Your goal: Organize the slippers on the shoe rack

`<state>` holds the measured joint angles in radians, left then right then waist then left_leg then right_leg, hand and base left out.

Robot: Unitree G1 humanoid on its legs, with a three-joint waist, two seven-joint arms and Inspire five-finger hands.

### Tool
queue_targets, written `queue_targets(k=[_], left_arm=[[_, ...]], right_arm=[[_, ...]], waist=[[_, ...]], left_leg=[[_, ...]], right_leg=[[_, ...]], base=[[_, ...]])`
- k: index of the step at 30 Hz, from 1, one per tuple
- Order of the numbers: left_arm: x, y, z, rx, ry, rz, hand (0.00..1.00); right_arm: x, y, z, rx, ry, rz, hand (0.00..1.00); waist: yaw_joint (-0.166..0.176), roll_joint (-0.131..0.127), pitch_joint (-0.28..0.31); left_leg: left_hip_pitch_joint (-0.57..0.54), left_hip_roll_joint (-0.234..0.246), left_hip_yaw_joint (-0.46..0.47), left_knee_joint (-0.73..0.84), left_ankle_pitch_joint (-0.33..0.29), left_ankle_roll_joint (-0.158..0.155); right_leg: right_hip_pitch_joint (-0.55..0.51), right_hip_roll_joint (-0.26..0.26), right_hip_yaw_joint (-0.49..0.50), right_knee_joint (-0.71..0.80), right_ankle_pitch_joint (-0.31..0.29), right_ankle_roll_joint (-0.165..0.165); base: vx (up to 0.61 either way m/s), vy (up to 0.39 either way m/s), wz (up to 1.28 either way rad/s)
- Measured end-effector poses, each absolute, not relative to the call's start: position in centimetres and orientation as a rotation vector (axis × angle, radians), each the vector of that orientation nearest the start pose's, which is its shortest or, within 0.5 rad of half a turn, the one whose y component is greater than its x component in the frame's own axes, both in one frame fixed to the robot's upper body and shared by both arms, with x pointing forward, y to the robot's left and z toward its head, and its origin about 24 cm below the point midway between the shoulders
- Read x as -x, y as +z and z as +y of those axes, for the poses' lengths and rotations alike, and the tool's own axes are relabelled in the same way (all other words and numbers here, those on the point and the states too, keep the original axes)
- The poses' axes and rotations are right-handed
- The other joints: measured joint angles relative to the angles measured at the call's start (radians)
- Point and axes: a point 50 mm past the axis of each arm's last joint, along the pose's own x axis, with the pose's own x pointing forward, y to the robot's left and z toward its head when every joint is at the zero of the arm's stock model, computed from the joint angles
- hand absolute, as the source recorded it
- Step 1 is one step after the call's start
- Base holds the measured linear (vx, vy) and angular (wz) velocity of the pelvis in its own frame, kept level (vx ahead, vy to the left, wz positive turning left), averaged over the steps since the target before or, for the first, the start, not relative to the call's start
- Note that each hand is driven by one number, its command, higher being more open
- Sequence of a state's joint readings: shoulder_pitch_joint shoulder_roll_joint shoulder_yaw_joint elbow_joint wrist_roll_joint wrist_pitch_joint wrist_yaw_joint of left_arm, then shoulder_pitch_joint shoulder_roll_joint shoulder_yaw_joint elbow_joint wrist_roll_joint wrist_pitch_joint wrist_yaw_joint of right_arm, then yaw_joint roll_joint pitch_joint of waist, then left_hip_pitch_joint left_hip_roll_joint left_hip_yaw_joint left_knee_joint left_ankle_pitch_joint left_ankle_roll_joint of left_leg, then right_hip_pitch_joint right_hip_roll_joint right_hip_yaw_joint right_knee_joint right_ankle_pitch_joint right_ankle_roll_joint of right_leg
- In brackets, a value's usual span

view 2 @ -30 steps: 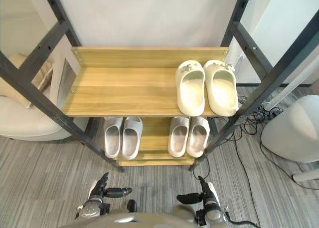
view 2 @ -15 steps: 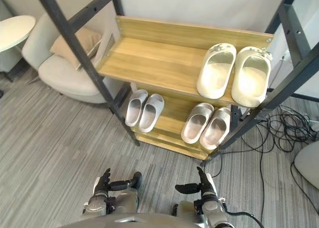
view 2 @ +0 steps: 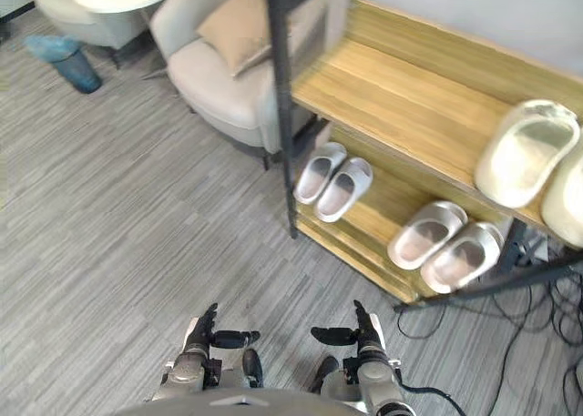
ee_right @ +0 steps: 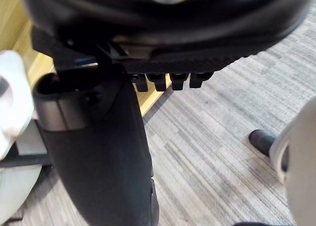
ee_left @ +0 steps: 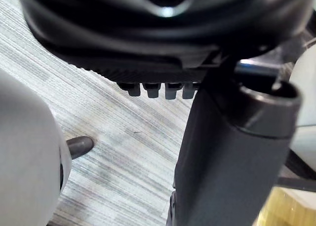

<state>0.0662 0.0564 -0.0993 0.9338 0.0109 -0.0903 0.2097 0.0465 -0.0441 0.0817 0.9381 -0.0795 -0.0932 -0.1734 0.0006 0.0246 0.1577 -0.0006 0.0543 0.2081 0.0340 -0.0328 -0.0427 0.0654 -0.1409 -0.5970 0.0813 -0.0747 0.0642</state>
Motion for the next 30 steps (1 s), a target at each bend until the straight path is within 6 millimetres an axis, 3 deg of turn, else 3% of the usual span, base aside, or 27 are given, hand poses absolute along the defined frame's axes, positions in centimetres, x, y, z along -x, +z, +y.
queue_targets(k=[2, 4, 5, 6, 7, 8, 9, 10, 11, 13, 15, 16, 17, 18, 19, 20, 21, 22, 23, 25, 26, 28, 30], left_arm=[[-13.0, -14.6, 17.2, -0.195, 0.146, 0.902, 1.0], [-13.0, -14.5, 18.0, -0.208, 0.161, 0.9, 1.0], [-12.9, -14.5, 18.2, -0.206, 0.168, 0.901, 1.0], [-12.8, -14.6, 18.3, -0.201, 0.181, 0.906, 1.0], [-12.8, -14.6, 18.3, -0.201, 0.183, 0.907, 1.0], [-12.6, -14.6, 18.9, -0.213, 0.191, 0.914, 1.0], [-12.7, -14.5, 19.6, -0.212, 0.223, 0.912, 1.0], [-12.7, -14.5, 19.7, -0.208, 0.235, 0.913, 1.0], [-12.7, -14.5, 19.9, -0.2, 0.245, 0.915, 1.0], [-12.7, -14.5, 20.0, -0.2, 0.251, 0.917, 1.0], [-12.4, -14.6, 20.1, -0.202, 0.251, 0.927, 1.0], [-12.4, -14.6, 20.1, -0.204, 0.251, 0.93, 1.0], [-12.2, -14.8, 19.7, -0.196, 0.247, 0.939, 1.0], [-11.8, -14.9, 19.3, -0.184, 0.244, 0.947, 1.0], [-11.9, -14.9, 19.1, -0.179, 0.237, 0.946, 1.0], [-12.0, -14.9, 19.0, -0.174, 0.235, 0.945, 1.0], [-12.1, -14.9, 19.0, -0.169, 0.236, 0.941, 1.0], [-12.1, -14.8, 19.2, -0.144, 0.269, 0.935, 1.0], [-12.1, -14.6, 19.5, -0.135, 0.292, 0.924, 1.0], [-12.9, -14.0, 19.9, -0.11, 0.336, 0.869, 1.0], [-13.6, -13.9, 19.5, -0.094, 0.333, 0.85, 1.0], [-14.8, -13.3, 19.7, -0.098, 0.329, 0.812, 1.0], [-15.8, -12.8, 20.1, -0.113, 0.327, 0.783, 1.0]], right_arm=[[-14.2, -14.2, -15.7, 0.217, -0.046, 0.868, 1.0], [-14.2, -14.3, -15.3, 0.211, -0.032, 0.869, 1.0], [-14.1, -14.3, -15.4, 0.213, -0.032, 0.872, 1.0], [-14.0, -14.3, -15.7, 0.218, -0.031, 0.876, 1.0], [-14.0, -14.3, -15.7, 0.219, -0.032, 0.875, 1.0], [-14.1, -14.3, -15.9, 0.223, -0.034, 0.872, 1.0], [-14.2, -14.2, -15.8, 0.222, -0.027, 0.863, 1.0], [-14.3, -14.2, -15.7, 0.222, -0.023, 0.86, 1.0], [-14.5, -14.1, -15.7, 0.225, -0.021, 0.854, 1.0], [-14.7, -14.0, -16.0, 0.231, -0.024, 0.851, 1.0], [-14.7, -14.0, -16.3, 0.234, -0.03, 0.851, 1.0], [-14.6, -14.0, -16.3, 0.223, -0.039, 0.853, 1.0], [-14.5, -14.1, -16.6, 0.229, -0.044, 0.858, 1.0], [-14.6, -14.0, -16.9, 0.237, -0.046, 0.856, 1.0], [-14.6, -14.0, -17.0, 0.237, -0.051, 0.857, 1.0], [-14.6, -14.0, -17.0, 0.233, -0.056, 0.859, 1.0], [-14.5, -14.1, -17.0, 0.229, -0.053, 0.868, 1.0], [-14.2, -14.2, -16.9, 0.232, -0.04, 0.872, 1.0], [-14.1, -14.2, -16.7, 0.236, -0.029, 0.871, 1.0], [-14.8, -14.0, -16.1, 0.229, -0.017, 0.853, 1.0], [-16.0, -13.5, -15.7, 0.234, -0.002, 0.822, 1.0], [-17.7, -12.8, -15.1, 0.235, 0.016, 0.773, 1.0], [-17.7, -12.8, -14.7, 0.222, 0.013, 0.769, 1.0]], waist=[[0.003, -0.004, 0.002], [0.007, -0.036, 0.012], [0.008, -0.04, 0.011], [0.011, -0.051, 0.015], [0.011, -0.051, 0.015], [0.01, -0.045, 0.017], [0.005, -0.06, 0.024], [0.006, -0.063, 0.025], [0.001, -0.068, 0.029], [-0.004, -0.069, 0.032], [-0.013, -0.072, 0.032], [-0.016, -0.074, 0.033], [-0.021, -0.069, 0.021], [-0.017, -0.042, 0.011], [-0.017, -0.03, 0.014], [-0.017, -0.027, 0.016], [-0.018, -0.028, 0.017], [-0.017, -0.03, 0.023], [-0.011, -0.036, 0.027], [0.026, -0.032, 0.03], [0.044, -0.035, 0.037], [0.047, -0.046, 0.073], [0.047, -0.07, 0.089]], left_leg=[[0.005, -0.027, -0.027, -0.006, 0.0, 0.013], [0.005, -0.08, -0.084, 0.031, -0.041, 0.052], [0.004, -0.086, -0.099, 0.039, -0.05, 0.058], [0.012, -0.11, -0.142, 0.063, -0.071, 0.078], [0.015, -0.114, -0.151, 0.067, -0.074, 0.084], [0.023, -0.114, -0.202, 0.09, -0.086, 0.1], [0.019, -0.107, -0.256, 0.11, -0.1, 0.112], [0.018, -0.105, -0.279, 0.11, -0.102, 0.112], [0.021, -0.103, -0.337, 0.109, -0.109, 0.11], [0.034, -0.102, -0.405, 0.109, -0.127, 0.113], [0.056, -0.105, -0.491, 0.114, -0.166, 0.098], [0.064, -0.107, -0.523, 0.121, -0.183, 0.095], [0.074, -0.09, -0.585, 0.131, -0.215, 0.078], [0.064, -0.073, -0.617, 0.146, -0.221, 0.04], [0.052, -0.061, -0.621, 0.17, -0.218, 0.026], [0.045, -0.061, -0.614, 0.192, -0.209, -0.004], [0.014, -0.069, -0.568, 0.287, -0.189, -0.072], [-0.066, -0.062, -0.426, 0.542, -0.166, -0.115], [-0.113, -0.036, -0.344, 0.661, -0.162, -0.115], [-0.218, 0.05, -0.146, 0.882, -0.234, -0.067], [-0.285, 0.068, -0.066, 0.884, -0.28, -0.029], [-0.347, 0.059, -0.006, 0.777, -0.303, -0.002], [-0.394, 0.021, 0.027, 0.593, -0.244, 0.037]], right_leg=[[0.003, -0.035, -0.031, 0.049, -0.027, 0.023], [0.002, -0.136, -0.076, 0.213, -0.11, 0.062], [0.002, -0.156, -0.079, 0.258, -0.123, 0.063], [-0.047, -0.223, -0.021, 0.456, -0.126, 0.025], [-0.061, -0.231, 0.0, 0.493, -0.119, 0.013], [-0.137, -0.221, 0.146, 0.622, -0.128, -0.03], [-0.179, -0.143, 0.25, 0.628, -0.192, -0.03], [-0.2, -0.111, 0.281, 0.619, -0.203, -0.032], [-0.249, -0.045, 0.327, 0.578, -0.211, -0.032], [-0.309, 0.02, 0.374, 0.484, -0.201, -0.02], [-0.341, 0.063, 0.433, 0.323, -0.137, -0.009], [-0.342, 0.064, 0.444, 0.311, -0.078, -0.016], [-0.319, 0.072, 0.411, 0.33, -0.085, -0.069], [-0.307, 0.073, 0.348, 0.335, -0.122, -0.085], [-0.291, 0.072, 0.317, 0.336, -0.123, -0.09], [-0.28, 0.071, 0.305, 0.34, -0.123, -0.091], [-0.248, 0.066, 0.293, 0.343, -0.127, -0.098], [-0.126, 0.087, 0.277, 0.243, -0.127, -0.098], [-0.062, 0.108, 0.276, 0.181, -0.127, -0.098], [0.058, 0.158, 0.289, 0.058, -0.138, -0.116], [0.091, 0.168, 0.295, 0.026, -0.139, -0.115], [0.135, 0.16, 0.291, 0.024, -0.145, -0.102], [0.186, 0.144, 0.254, 0.025, -0.168, -0.06]], base=[[-0.01, 0.128, 0.53], [0.01, 0.164, 0.74], [0.04, 0.1, 0.89], [0.05, 0.119, 0.6], [0.07, 0.161, 0.94], [0.14, 0.148, 1.05], [0.12, 0.049, 1.2], [0.21, -0.014, 1.35], [0.17, -0.04, 1.06], [0.23, -0.099, 1.16], [0.31, -0.213, 1.25], [0.45, -0.335, 1.42], [0.46, -0.289, 1.48], [0.56, -0.345, 1.49], [0.39, -0.208, 1.08], [0.37, -0.176, 0.92], [0.45, -0.198, 1.08], [0.46, -0.206, 1.0], [0.46, -0.224, 0.68], [0.51, -0.191, 0.02], [0.45, -0.099, -0.18], [0.44, -0.034, -0.01], [0.53, -0.002, 0.3]])
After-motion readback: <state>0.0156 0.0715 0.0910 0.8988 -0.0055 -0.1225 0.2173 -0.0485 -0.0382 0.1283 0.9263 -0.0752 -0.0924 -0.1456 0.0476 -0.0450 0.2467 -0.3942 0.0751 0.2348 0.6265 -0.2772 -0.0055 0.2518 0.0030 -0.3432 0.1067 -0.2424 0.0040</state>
